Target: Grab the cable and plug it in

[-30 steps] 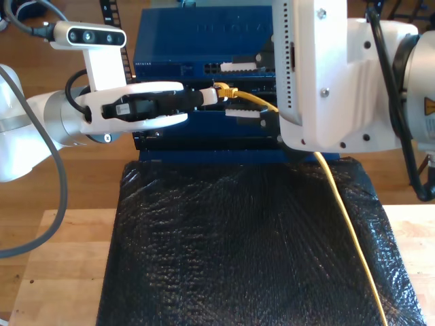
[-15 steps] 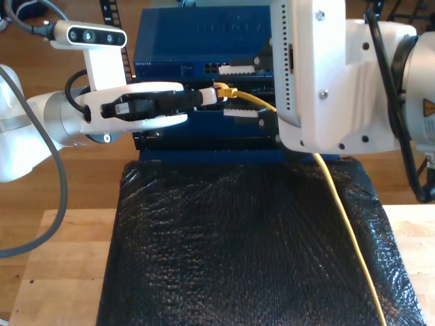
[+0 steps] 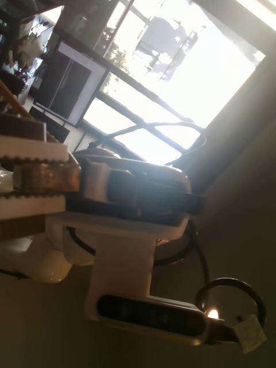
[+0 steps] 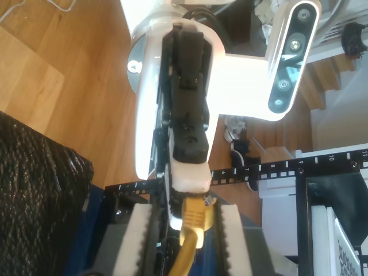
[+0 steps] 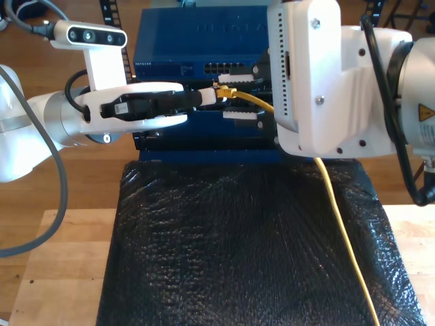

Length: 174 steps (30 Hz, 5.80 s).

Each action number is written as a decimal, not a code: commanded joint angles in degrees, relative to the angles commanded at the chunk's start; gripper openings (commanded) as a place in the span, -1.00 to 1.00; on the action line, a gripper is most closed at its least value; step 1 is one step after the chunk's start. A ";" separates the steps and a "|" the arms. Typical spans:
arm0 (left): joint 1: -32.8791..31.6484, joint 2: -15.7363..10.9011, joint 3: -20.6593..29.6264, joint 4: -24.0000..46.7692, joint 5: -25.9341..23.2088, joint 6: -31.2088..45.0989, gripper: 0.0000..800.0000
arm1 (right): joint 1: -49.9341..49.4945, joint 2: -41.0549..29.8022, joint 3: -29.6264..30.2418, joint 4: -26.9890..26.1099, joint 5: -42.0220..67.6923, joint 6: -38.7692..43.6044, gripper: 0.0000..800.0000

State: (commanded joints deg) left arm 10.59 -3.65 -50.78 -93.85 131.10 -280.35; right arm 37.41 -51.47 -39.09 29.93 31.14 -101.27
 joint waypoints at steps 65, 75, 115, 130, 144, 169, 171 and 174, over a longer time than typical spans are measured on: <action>0.18 0.00 -0.26 -0.44 1.85 -0.09 -0.97 | 1.49 0.26 0.18 -0.09 -1.93 0.09 -0.57; 0.18 0.00 0.09 -0.44 1.93 -0.09 -0.48 | 1.49 0.18 0.18 -0.09 -2.02 0.09 -0.79; 6.51 -2.99 -8.09 18.90 -18.64 1.58 0.99 | -8.44 7.65 -3.08 -0.26 -2.02 6.51 -0.99; 7.03 -5.27 -11.60 39.74 -29.01 4.40 0.99 | -18.02 10.20 -2.73 -3.43 1.32 11.69 -0.99; 7.12 -8.26 -11.60 61.36 -36.48 16.44 1.00 | -19.34 16.44 -3.25 -17.76 8.26 26.64 -0.99; 29.89 -15.47 3.25 82.99 -36.48 48.53 1.00 | -19.60 30.15 -7.91 -23.56 14.95 34.81 -0.99; 32.79 -15.74 4.31 83.69 -36.40 52.22 1.00 | -19.69 30.51 -7.82 -23.91 14.95 34.90 -0.99; 38.24 -15.82 5.80 84.31 -36.31 58.55 1.00 | -19.69 30.42 -7.65 -23.91 14.95 34.99 -0.99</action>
State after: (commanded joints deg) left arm 48.84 -19.47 -44.98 -9.54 94.79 -221.80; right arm 17.71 -21.05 -46.74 6.02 46.09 -66.29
